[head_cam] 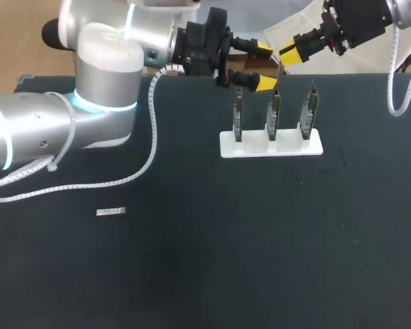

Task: Pick up the optical module with the left hand, and insert it into the network port with the right hand.

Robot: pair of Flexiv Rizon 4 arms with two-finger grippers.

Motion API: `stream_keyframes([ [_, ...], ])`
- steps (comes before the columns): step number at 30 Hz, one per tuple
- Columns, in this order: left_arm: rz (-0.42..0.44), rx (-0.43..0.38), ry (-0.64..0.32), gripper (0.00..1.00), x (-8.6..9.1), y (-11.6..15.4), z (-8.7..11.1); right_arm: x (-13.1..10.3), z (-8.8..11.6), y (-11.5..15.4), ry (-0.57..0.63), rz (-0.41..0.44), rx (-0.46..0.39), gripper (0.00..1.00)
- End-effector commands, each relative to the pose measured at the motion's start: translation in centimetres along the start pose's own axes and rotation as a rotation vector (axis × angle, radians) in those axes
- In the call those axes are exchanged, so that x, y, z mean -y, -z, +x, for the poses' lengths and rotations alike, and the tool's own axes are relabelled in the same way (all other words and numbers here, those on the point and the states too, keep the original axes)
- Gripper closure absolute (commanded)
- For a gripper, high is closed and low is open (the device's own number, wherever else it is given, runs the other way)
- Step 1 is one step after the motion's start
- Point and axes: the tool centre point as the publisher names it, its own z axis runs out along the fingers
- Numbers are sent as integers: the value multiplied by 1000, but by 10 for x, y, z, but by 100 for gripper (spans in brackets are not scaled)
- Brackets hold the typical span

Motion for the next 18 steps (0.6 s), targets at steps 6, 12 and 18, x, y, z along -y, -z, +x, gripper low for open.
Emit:
stream_keyframes([
  [6,-23,-62,24,0,16,6,2,-2,0,0,3,-4,0,100],
  [12,-18,-145,17,0,19,8,6,-4,1,0,2,-4,1,100],
  [18,-20,-184,20,0,19,10,12,-6,2,0,1,-3,-4,100],
])
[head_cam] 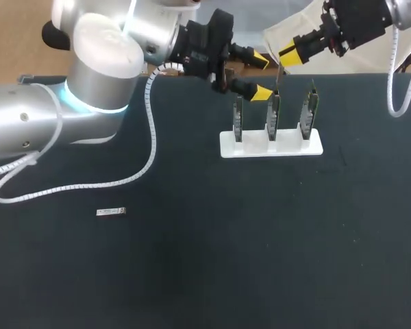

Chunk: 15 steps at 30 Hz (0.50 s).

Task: Pick up the optical module with the left hand, and insert it into the network port with the right hand.

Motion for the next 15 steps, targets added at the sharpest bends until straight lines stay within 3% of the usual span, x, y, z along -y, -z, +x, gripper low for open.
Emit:
stream_keyframes([
  [1,-3,-18,8,0,-1,2,1,-3,1,1,1,6,-3,100],
  [6,17,-56,51,0,-2,0,5,-4,2,2,-1,11,-7,100],
  [15,23,-56,71,0,-3,-4,7,-5,3,5,-3,14,-10,100],
])
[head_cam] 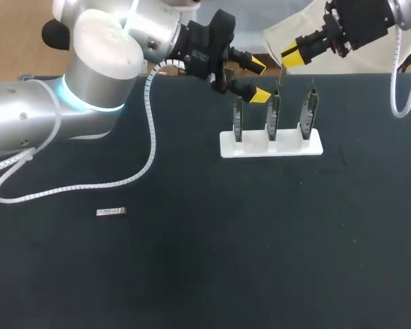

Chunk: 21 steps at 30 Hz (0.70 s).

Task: Pick up the optical module with the left hand, and insert it into the network port with the right hand.

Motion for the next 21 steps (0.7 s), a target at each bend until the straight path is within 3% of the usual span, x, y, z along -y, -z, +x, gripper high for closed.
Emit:
stream_keyframes([
  [1,17,-17,17,0,-5,-4,-1,-3,1,2,0,9,-1,100],
  [21,34,-39,56,0,-4,-6,3,-2,1,2,5,5,-3,100],
])
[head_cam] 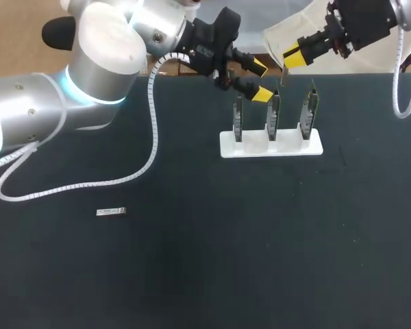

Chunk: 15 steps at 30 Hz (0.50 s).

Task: Pick up the optical module with the left hand, and insert it into the network port with the right hand.

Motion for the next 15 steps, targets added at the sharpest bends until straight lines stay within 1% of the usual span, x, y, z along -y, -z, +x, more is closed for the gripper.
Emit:
stream_keyframes([
  [1,5,4,7,0,-1,-1,0,0,0,0,2,1,0,100],
  [15,5,4,7,0,-1,-1,0,5,-1,-10,27,-51,-7,100],
])
